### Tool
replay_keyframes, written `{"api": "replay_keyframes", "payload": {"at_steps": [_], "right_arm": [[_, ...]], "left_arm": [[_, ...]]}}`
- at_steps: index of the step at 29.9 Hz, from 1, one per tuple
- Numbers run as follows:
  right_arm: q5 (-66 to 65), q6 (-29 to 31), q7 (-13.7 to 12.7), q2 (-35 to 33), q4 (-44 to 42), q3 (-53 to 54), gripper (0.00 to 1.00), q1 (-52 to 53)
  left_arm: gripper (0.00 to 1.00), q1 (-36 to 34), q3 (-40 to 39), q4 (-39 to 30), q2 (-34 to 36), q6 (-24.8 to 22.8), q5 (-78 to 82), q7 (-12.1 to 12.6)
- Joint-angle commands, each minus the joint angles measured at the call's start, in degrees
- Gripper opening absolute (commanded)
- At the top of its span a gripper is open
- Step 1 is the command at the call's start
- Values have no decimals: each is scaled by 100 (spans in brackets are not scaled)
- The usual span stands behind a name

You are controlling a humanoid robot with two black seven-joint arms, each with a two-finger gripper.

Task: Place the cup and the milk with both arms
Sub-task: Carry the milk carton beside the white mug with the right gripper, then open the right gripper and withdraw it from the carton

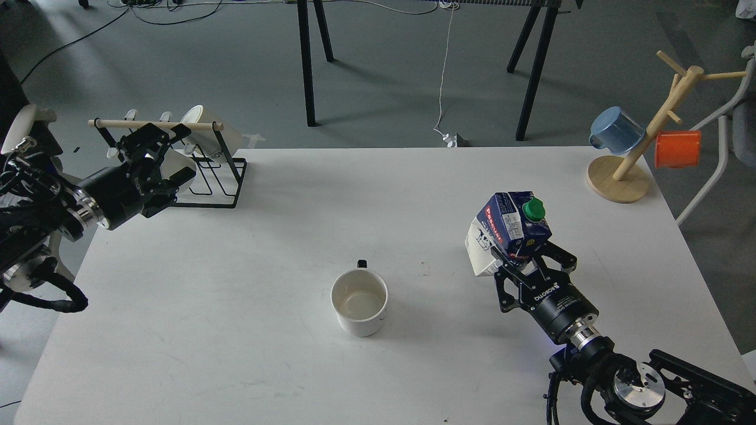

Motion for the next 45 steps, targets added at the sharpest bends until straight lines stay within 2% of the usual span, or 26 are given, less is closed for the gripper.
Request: {"api": "replay_keyframes", "payload": {"at_steps": [1, 18, 27, 38, 41, 43, 44, 45], "right_arm": [[-213, 0, 1, 502, 7, -215, 34, 37], [-451, 0, -8, 951, -247, -277, 35, -289], [-600, 0, -26, 987, -283, -277, 41, -297], [-600, 0, -34, 978, -257, -277, 62, -368], [-600, 0, -34, 978, -230, -277, 76, -420], [-609, 0, -43, 960, -222, -277, 95, -438], [-618, 0, -43, 951, -204, -277, 99, -464], [-618, 0, -52, 934, -187, -277, 99, -499]], "left_arm": [[99, 1, -1, 3, -6, 0, 1, 0], [99, 10, 8, 56, -24, 0, 1, 0], [99, 45, 8, 100, 3, 0, 1, 0], [99, 45, 8, 153, 3, 0, 1, 0], [99, 45, 8, 153, -15, 0, -7, 0], [99, 45, 8, 153, -24, 0, -7, 0], [99, 45, 8, 153, -32, 0, -7, 0], [99, 45, 8, 153, -32, 0, 1, 0]]}}
